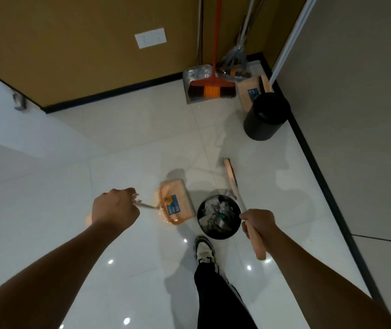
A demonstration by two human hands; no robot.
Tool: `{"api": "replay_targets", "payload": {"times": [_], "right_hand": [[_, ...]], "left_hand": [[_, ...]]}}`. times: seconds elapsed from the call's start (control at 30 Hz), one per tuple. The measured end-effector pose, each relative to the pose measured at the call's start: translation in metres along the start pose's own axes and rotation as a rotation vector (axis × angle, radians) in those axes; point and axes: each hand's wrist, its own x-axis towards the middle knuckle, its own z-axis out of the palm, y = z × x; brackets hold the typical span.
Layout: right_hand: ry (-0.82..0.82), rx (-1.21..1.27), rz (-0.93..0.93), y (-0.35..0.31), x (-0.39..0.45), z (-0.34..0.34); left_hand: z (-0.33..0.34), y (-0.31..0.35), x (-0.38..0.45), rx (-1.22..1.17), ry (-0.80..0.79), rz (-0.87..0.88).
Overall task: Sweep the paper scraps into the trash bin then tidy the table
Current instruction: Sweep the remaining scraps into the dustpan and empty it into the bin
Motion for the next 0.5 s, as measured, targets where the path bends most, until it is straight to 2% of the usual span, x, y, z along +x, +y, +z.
{"api": "replay_targets", "payload": {"times": [0.17,0.37,0.5], "right_hand": [[-0.056,-0.057,0.005,-0.005,0.005,0.039],[-0.203,-0.186,0.057,-0.016,-0.008,0.071],[-0.323,-0.107,0.154,-0.02,-0.022,0.071]], "left_hand": [[0.001,-0.015,0.017,-0.02,0.0,-0.034],[0.004,-0.019,0.023,-0.023,0.015,-0.027],[0.005,-0.02,0.023,-0.022,0.026,0.002]]}}
